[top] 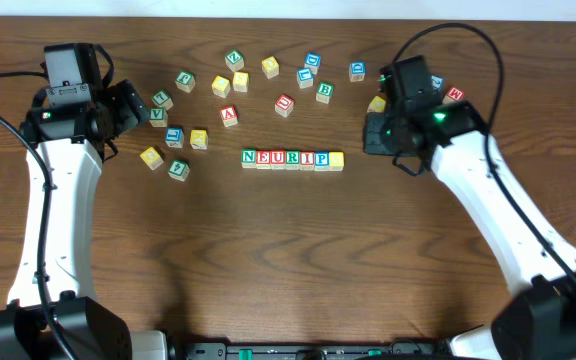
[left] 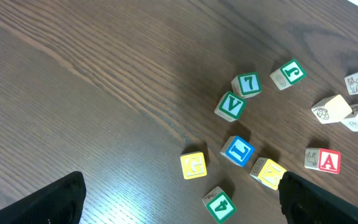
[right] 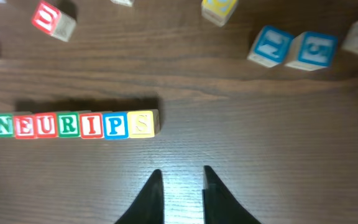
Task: Spell out NEURIPS
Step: 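Raise the right gripper and retract it to the upper right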
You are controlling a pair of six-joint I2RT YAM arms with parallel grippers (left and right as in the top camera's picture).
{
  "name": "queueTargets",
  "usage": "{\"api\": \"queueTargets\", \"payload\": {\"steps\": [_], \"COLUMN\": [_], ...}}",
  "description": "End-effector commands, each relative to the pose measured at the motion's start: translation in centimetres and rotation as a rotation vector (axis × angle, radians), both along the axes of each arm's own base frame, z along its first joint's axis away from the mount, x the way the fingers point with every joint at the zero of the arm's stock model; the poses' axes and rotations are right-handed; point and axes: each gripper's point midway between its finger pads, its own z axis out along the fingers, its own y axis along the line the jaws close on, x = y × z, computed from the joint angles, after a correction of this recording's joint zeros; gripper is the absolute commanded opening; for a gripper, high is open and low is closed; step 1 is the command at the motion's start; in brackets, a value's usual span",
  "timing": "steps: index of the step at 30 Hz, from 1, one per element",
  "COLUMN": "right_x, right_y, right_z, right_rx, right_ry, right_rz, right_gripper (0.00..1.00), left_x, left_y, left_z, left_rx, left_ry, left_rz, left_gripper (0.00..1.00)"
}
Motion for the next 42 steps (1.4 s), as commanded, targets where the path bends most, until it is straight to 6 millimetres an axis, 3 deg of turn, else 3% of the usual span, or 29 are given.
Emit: {"api": "queueTargets", "payload": {"steps": [1, 9, 27, 42], "right_x": [-0.6, -1.8, -3.0, -4.2], "right_y": [-1.1, -2.8, -3.1, -3.1], "right_z": [2.5, 5.2, 5.4, 8.6], "right_rx": [0.005, 0.015, 0.011, 0.054], "right_ry": [-0.054, -0.098, -0.075, -0.156], "right_rz": [-0.012, -0.036, -0.036, -0.027], "right_gripper": [0.19, 0.25, 0.38, 0.57], "left_x": [0.2, 0.2, 0.2, 0.2], "left_y": [0.3, 0.3, 0.3, 0.3], "left_z": [0.2, 0.2, 0.2, 0.2], "left_rx": [0.007, 0.007, 0.007, 0.007], "left_ry": [-0.004, -0.004, -0.004, -0.004], "left_rz": [0.005, 0.005, 0.005, 0.005], "left_gripper": [0.98, 0.98, 0.98, 0.98]}}
